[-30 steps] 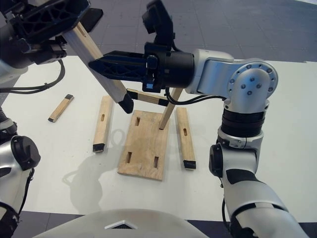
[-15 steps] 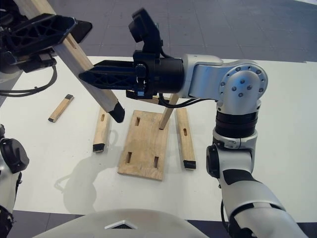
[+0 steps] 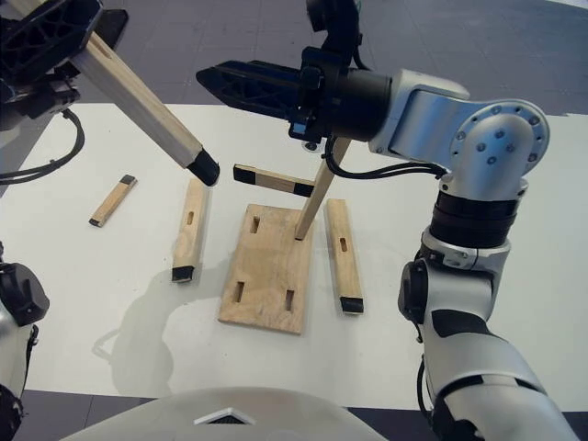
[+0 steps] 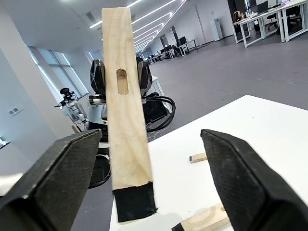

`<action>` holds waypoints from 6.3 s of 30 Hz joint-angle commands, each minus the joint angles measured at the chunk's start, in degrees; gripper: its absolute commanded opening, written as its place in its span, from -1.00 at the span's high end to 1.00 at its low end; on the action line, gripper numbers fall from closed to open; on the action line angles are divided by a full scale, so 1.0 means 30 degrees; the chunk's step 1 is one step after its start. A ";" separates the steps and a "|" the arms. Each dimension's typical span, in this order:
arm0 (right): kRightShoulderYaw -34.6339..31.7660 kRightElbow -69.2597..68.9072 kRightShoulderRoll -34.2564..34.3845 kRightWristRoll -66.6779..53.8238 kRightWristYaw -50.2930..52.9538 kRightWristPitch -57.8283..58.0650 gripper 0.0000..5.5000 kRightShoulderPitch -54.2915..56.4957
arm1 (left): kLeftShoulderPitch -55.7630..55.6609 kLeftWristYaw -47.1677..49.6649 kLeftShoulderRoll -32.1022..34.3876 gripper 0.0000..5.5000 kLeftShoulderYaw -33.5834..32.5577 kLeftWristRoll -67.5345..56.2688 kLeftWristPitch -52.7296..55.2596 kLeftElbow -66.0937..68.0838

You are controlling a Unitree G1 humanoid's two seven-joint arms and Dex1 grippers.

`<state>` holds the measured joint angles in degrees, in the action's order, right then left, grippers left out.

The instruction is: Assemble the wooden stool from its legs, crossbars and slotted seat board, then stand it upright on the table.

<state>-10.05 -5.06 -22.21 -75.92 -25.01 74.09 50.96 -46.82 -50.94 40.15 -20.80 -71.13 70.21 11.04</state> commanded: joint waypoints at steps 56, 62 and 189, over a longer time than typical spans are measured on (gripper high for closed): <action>1.2944 -1.1966 -0.9054 2.2128 -0.2101 -0.6122 -0.88 -1.5638 | 0.1830 0.9243 -0.0960 0.25 -0.1444 -0.1442 -0.3886 -0.7612; 1.2441 -1.1326 -1.0879 2.2541 -0.3702 -0.7183 -0.88 -1.5482 | 0.2844 0.9101 -0.0687 0.25 -0.1484 -0.1593 -0.3960 -0.7850; 1.0477 -0.4234 -0.9418 2.5781 -0.9390 -1.4035 -0.88 -1.3005 | 1.2752 0.2091 -0.4931 0.25 0.9116 1.3627 -1.6325 -0.6371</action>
<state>21.08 -19.28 -49.99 -0.09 -52.63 32.08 11.52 -9.92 -44.61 25.20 4.92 -31.76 18.54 -8.11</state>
